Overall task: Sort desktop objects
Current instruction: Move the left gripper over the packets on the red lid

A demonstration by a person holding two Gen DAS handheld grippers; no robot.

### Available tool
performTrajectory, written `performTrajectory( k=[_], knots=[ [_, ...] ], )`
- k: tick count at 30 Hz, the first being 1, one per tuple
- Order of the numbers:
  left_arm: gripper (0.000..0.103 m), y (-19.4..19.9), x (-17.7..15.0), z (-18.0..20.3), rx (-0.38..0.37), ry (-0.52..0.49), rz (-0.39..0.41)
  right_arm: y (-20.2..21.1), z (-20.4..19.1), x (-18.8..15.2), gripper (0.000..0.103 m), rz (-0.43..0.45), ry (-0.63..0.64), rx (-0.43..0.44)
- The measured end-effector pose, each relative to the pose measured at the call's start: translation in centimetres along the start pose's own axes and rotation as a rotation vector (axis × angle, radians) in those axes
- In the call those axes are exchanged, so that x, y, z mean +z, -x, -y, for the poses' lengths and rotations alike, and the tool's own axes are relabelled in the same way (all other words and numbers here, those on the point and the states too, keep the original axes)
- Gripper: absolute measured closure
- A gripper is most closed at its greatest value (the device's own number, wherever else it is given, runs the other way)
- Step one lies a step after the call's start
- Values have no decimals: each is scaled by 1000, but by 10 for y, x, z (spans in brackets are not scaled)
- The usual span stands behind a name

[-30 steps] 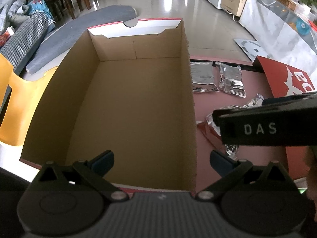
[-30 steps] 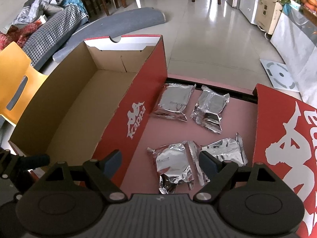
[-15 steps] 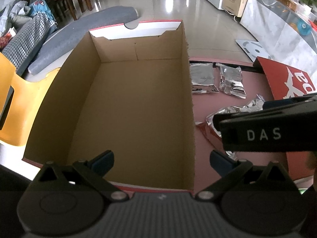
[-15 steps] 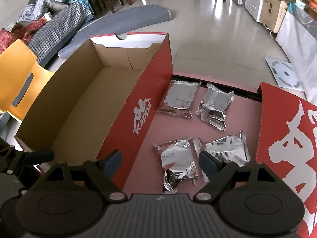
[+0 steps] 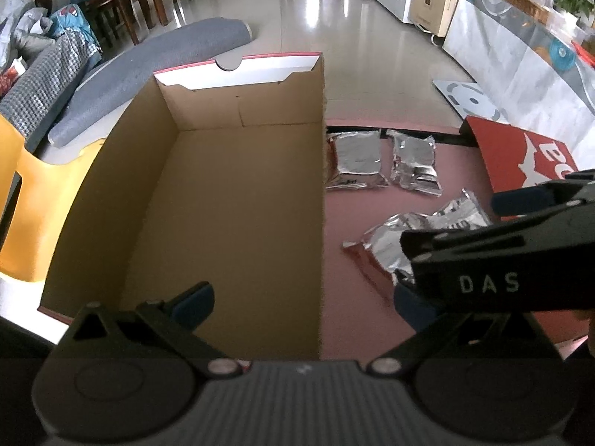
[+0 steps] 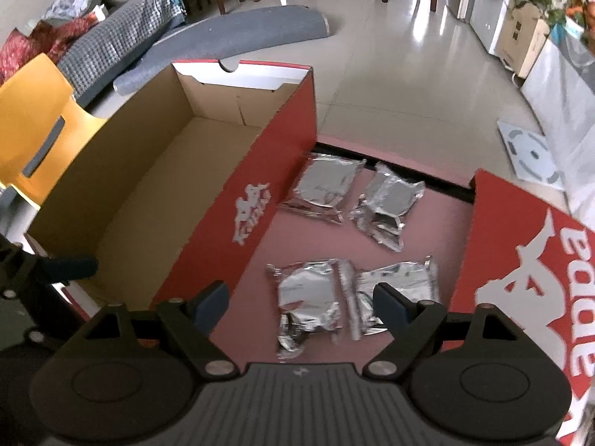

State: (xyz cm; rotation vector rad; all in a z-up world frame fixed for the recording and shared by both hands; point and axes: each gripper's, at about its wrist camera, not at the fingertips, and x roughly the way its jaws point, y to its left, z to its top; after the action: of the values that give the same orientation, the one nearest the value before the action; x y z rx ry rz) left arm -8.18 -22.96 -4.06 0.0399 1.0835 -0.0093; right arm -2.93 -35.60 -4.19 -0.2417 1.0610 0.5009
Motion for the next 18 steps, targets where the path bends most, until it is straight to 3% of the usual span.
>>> performTrajectory(
  k=[12, 18],
  knots=[
    [0, -1, 5, 21, -23, -8, -12, 6, 15, 1, 19, -6, 76, -27],
    [0, 0, 10, 35, -31, -21, 0, 15, 46, 6, 21, 42, -28, -39]
  ],
)
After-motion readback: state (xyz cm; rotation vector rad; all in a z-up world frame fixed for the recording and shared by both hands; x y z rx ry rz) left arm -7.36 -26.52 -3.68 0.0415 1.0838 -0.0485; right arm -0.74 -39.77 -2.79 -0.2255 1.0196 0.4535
